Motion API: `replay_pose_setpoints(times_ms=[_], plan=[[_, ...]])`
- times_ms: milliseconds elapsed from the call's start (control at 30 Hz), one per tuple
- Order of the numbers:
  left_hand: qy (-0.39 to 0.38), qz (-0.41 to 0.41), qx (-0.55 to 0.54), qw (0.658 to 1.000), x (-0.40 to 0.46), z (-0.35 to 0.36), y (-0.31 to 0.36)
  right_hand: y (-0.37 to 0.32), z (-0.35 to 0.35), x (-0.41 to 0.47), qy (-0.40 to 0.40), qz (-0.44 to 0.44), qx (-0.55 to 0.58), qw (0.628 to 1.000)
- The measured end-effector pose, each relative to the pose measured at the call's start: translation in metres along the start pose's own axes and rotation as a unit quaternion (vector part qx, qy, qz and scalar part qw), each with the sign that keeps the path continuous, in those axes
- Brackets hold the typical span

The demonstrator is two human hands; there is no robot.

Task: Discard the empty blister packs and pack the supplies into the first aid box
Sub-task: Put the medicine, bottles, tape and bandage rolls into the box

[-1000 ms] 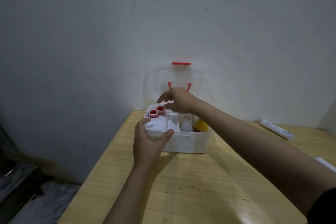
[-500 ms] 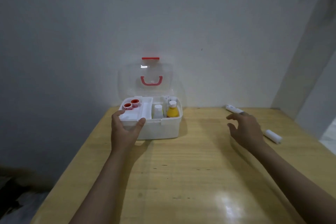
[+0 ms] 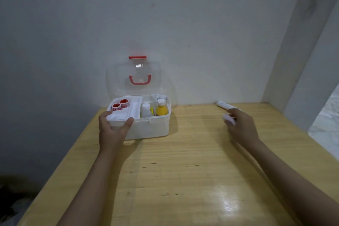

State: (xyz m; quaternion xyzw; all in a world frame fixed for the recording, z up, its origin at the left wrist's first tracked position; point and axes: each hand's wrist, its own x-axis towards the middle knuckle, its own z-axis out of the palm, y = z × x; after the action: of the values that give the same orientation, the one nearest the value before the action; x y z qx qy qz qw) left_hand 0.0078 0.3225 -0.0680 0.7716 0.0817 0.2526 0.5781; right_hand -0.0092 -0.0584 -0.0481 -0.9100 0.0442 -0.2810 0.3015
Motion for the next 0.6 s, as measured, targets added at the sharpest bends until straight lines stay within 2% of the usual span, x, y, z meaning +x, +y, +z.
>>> replay_pose_setpoints(times_ms=[133,267,433,600], plan=[[-0.001,-0.003,-0.008,1.000,-0.001,0.002,0.002,-0.094,0.006,0.007,-0.021,-0.059,0.160,0.985],[0.001,-0.003,-0.018,1.000,-0.004,0.002,0.005,-0.177,0.026,0.014,-0.080,-0.112,0.244,0.960],[-0.002,-0.008,-0.035,0.999,-0.006,0.000,0.010,-0.246,0.073,0.022,-0.198,-0.212,0.147,0.946],[0.006,-0.023,-0.029,0.999,-0.005,-0.002,0.011,-0.272,0.112,0.034,-0.263,-0.230,0.073,0.934]])
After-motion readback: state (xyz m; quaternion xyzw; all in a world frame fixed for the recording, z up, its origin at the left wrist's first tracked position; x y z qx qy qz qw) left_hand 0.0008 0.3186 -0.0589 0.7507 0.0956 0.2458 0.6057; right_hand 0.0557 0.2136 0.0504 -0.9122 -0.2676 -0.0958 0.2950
